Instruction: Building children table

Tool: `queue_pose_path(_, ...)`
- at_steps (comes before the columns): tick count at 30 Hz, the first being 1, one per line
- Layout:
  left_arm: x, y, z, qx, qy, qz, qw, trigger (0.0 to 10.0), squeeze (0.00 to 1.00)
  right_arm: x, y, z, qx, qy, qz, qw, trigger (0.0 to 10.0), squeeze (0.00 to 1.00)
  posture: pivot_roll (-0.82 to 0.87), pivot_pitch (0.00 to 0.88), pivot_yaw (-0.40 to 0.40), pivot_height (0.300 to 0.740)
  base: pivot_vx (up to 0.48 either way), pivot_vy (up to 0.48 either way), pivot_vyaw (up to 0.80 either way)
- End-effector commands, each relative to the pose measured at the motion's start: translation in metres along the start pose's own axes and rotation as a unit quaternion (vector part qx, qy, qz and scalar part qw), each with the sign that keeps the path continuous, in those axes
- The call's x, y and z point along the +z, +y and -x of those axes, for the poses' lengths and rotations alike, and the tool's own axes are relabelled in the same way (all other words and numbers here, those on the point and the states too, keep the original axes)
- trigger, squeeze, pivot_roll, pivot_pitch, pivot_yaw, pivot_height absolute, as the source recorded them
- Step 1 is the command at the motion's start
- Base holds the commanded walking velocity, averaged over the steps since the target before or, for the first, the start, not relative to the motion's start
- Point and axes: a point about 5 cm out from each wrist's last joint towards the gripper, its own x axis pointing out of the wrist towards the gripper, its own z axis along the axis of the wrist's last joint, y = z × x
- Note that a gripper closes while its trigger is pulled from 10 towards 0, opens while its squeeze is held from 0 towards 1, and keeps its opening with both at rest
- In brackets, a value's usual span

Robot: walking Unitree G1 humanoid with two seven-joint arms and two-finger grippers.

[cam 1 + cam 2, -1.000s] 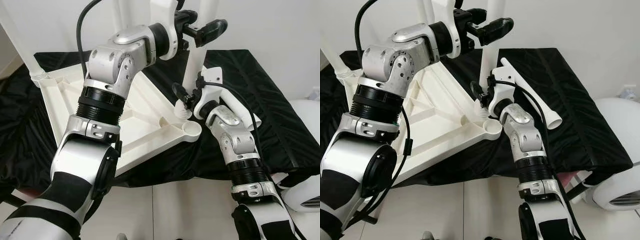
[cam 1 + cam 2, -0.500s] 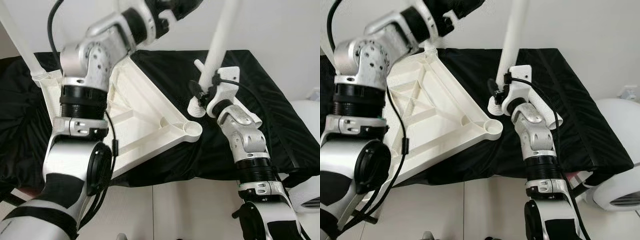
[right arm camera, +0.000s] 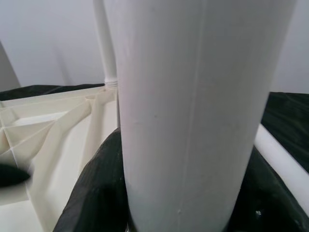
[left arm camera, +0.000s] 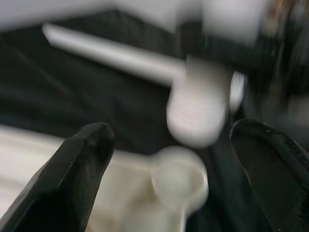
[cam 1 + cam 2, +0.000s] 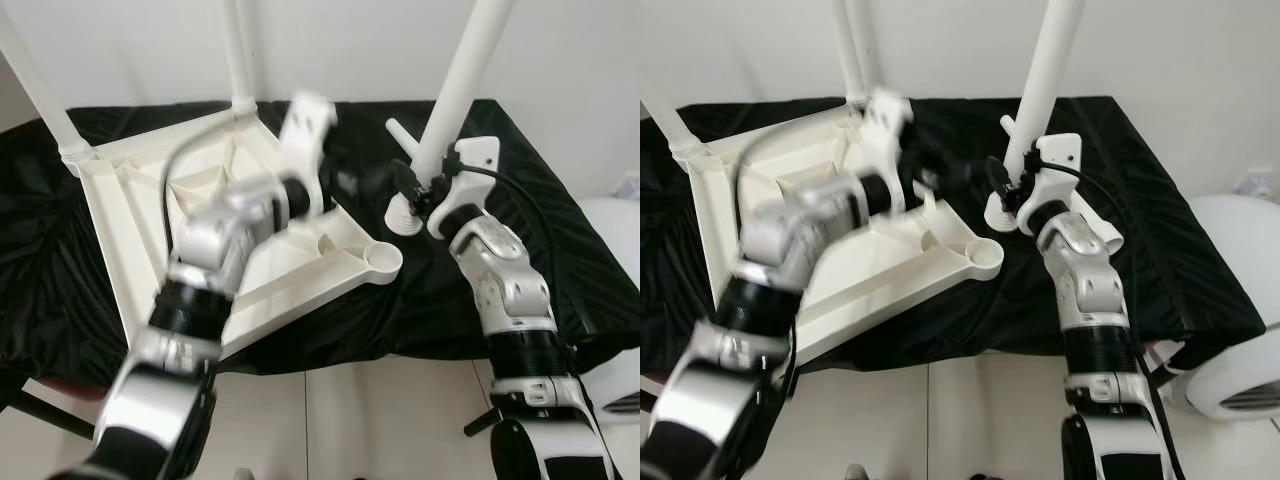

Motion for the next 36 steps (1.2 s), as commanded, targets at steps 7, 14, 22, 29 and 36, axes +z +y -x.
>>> queue_pose_path(7, -0.027, -0.015, -0.005, -0.015, 0.054, -0.083, 0.995, 10.0, 0.00, 0.010, -0.003, 0.007, 0.004, -0.023, 0.009, 1.000, 10.0, 0.00, -0.08, 0.113, 0.045, 0.740, 0.000, 0.000, 0.00)
queue_pose_path(14, -0.041, -0.020, -0.006, -0.017, 0.082, -0.094, 0.992, 10.0, 0.00, 0.012, -0.004, 0.010, 0.004, -0.026, 0.011, 1.000, 10.0, 0.00, -0.08, 0.115, 0.045, 0.740, 0.000, 0.000, 0.00)
queue_pose_path(22, -0.084, -0.017, -0.002, -0.012, 0.155, -0.102, 0.982, 10.0, 0.00, 0.018, -0.008, 0.012, 0.006, -0.033, 0.021, 0.999, 10.0, 0.00, -0.08, 0.107, 0.044, 0.740, 0.000, 0.000, 0.00)
queue_pose_path(29, -0.096, -0.018, 0.002, -0.014, 0.172, -0.097, 0.980, 10.0, 0.00, 0.019, -0.009, 0.013, 0.007, -0.033, 0.023, 0.999, 10.0, 0.00, -0.08, 0.099, 0.044, 0.740, 0.000, 0.000, 0.00)
queue_pose_path(36, -0.099, -0.015, -0.001, -0.003, 0.179, -0.090, 0.980, 10.0, 0.00, 0.021, -0.010, 0.013, 0.010, -0.034, 0.028, 0.999, 10.0, 0.00, -0.09, 0.090, 0.048, 0.740, 0.000, 0.000, 0.00)
